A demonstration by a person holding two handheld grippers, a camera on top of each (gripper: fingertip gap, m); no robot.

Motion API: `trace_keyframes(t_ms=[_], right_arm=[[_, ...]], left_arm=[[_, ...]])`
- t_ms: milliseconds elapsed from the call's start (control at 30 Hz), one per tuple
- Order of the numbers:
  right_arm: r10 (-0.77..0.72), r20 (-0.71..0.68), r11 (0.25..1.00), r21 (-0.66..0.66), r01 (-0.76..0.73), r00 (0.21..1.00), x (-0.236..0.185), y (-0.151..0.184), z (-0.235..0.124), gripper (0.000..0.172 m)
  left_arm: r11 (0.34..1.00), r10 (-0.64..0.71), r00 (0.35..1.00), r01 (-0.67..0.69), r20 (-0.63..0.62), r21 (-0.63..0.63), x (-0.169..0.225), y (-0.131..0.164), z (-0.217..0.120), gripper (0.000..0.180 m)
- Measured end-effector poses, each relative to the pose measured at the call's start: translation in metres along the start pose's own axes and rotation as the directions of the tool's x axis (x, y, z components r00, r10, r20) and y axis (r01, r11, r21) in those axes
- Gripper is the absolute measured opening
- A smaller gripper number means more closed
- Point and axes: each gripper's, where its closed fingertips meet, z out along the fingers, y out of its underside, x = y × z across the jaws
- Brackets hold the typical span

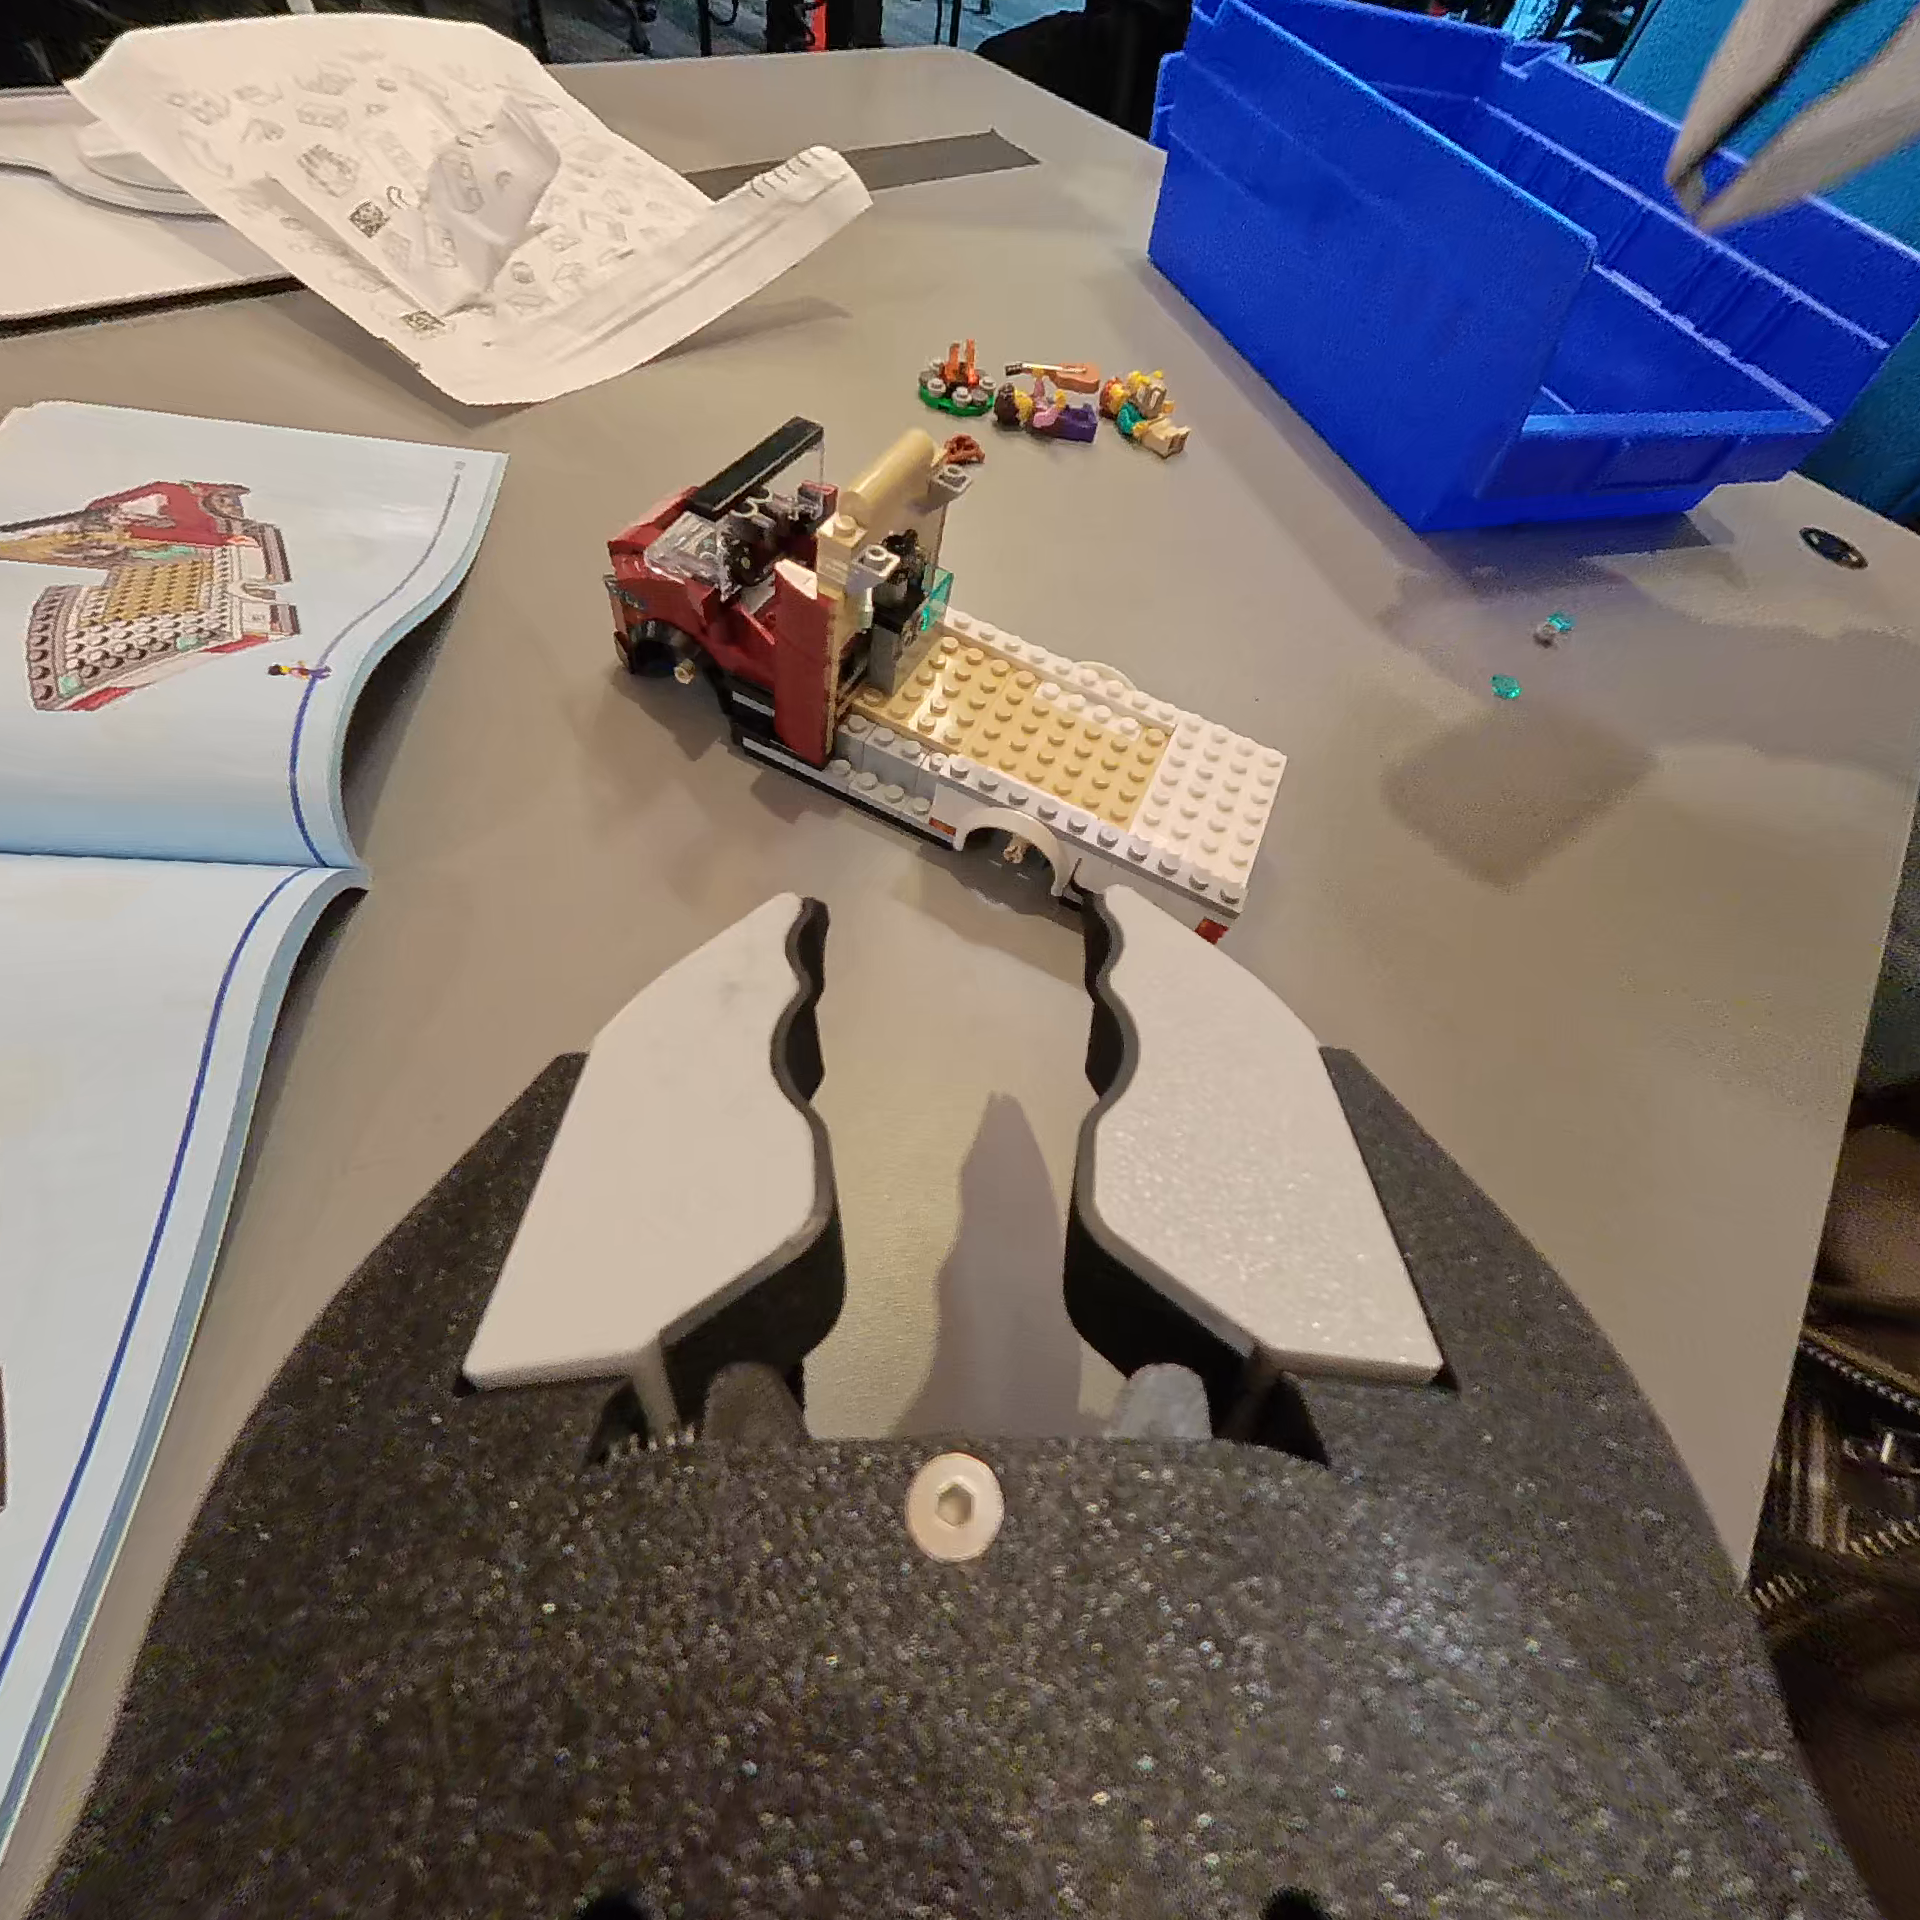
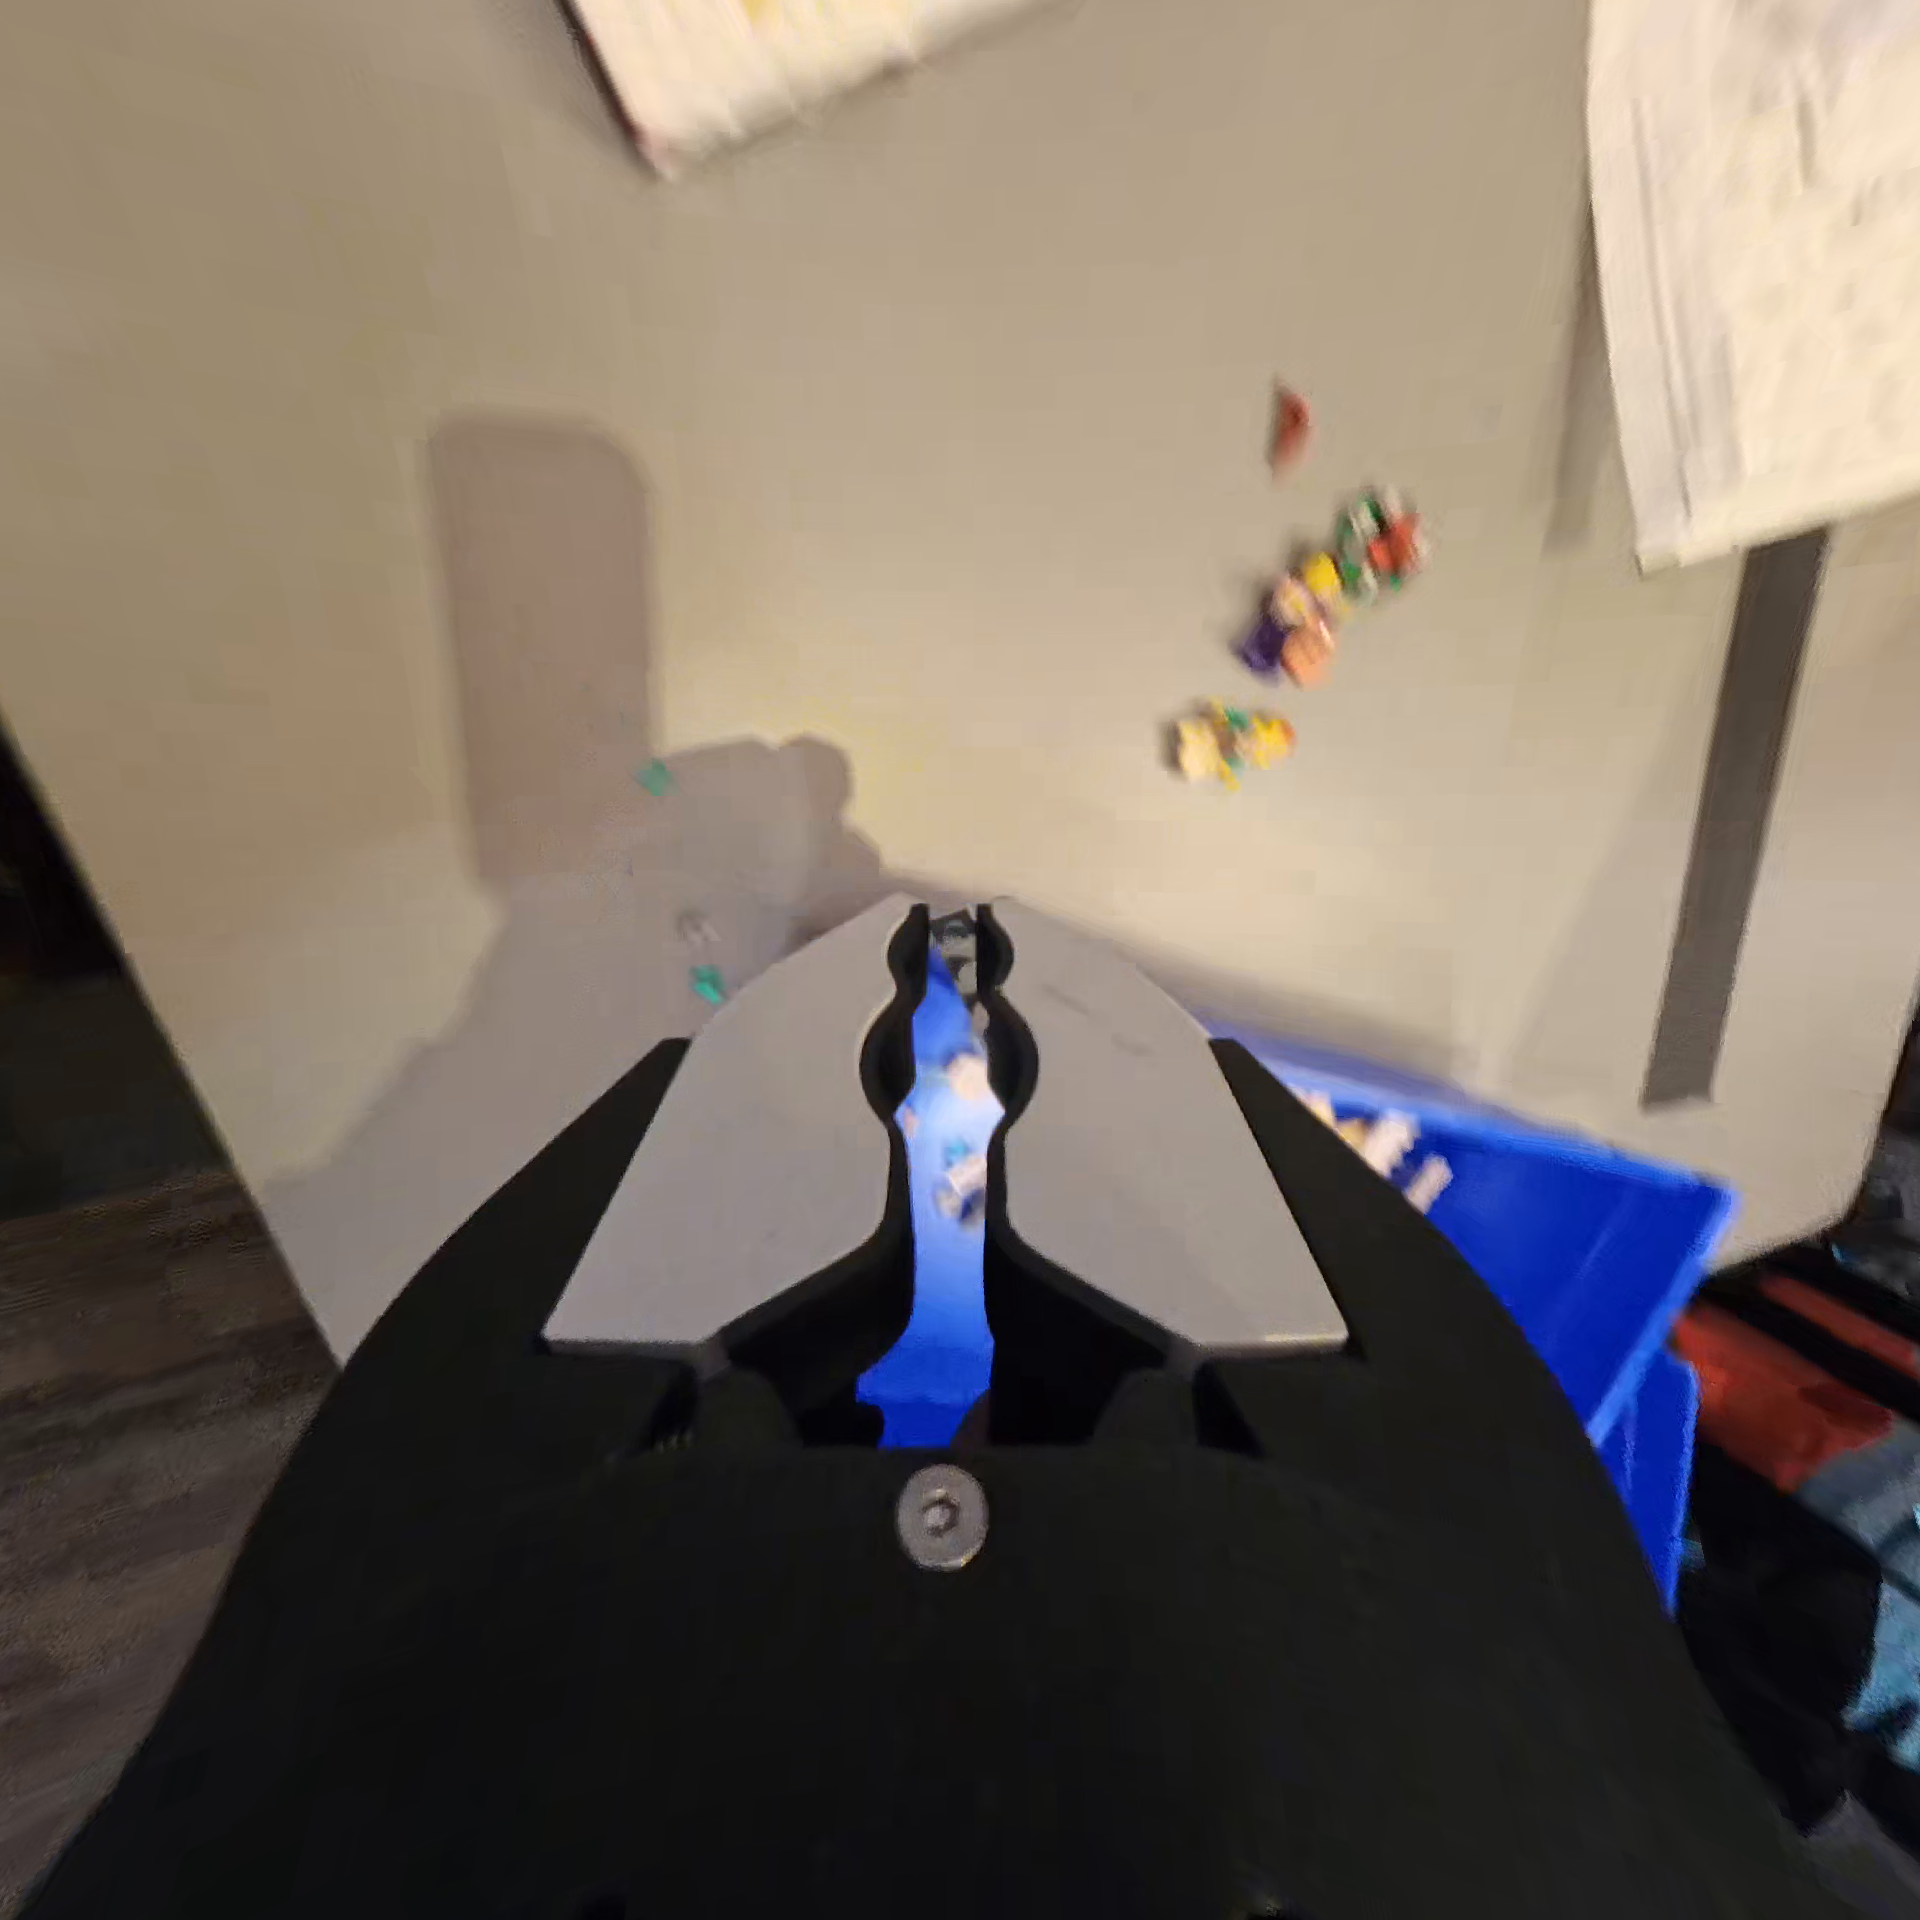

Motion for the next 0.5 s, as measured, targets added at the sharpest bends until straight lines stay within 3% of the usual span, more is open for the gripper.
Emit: trace_keyframes(t_ms=[100,167,233,300,367,400,433,500], right_arm=[[-0.057,0.082,0.998,0.042,0.053,0.995,-0.043,-0.045,0.030,0.008],[-0.058,0.145,0.997,0.053,0.051,0.988,-0.066,-0.063,0.057,0.008],[-0.042,0.188,0.998,0.055,0.032,0.981,-0.077,-0.075,0.081,0.008],[-0.003,0.237,0.998,0.057,-0.011,0.972,-0.083,-0.082,0.100,0.008],[0.027,0.272,0.997,0.056,-0.043,0.962,-0.085,-0.086,0.113,0.008],[0.034,0.286,0.997,0.057,-0.052,0.958,-0.085,-0.087,0.117,0.008],[0.045,0.298,0.997,0.051,-0.063,0.954,-0.086,-0.086,0.121,0.008],[0.060,0.307,0.997,0.036,-0.075,0.950,-0.085,-0.084,0.128,0.008]], left_arm=[[0.998,-0.052,0.999,0.052,0.017,0.026,-0.005,-0.003,-0.002,0.049],[0.974,-0.200,0.980,0.201,-0.020,0.106,-0.008,-0.013,-0.007,0.049],[0.854,-0.442,0.878,0.474,-0.182,0.214,-0.006,-0.032,-0.018,0.049],[0.632,-0.544,0.678,0.718,-0.494,0.291,0.006,-0.069,-0.044,0.048],[0.386,-0.427,0.470,0.867,-0.772,0.315,0.016,-0.112,-0.091,0.052],[0.278,-0.302,0.408,0.902,-0.862,0.329,0.020,-0.132,-0.121,0.056],[0.211,-0.179,0.380,0.916,-0.908,0.342,0.028,-0.148,-0.149,0.057],[0.206,0.030,0.374,0.905,-0.927,0.372,0.058,-0.174,-0.194,0.061]])
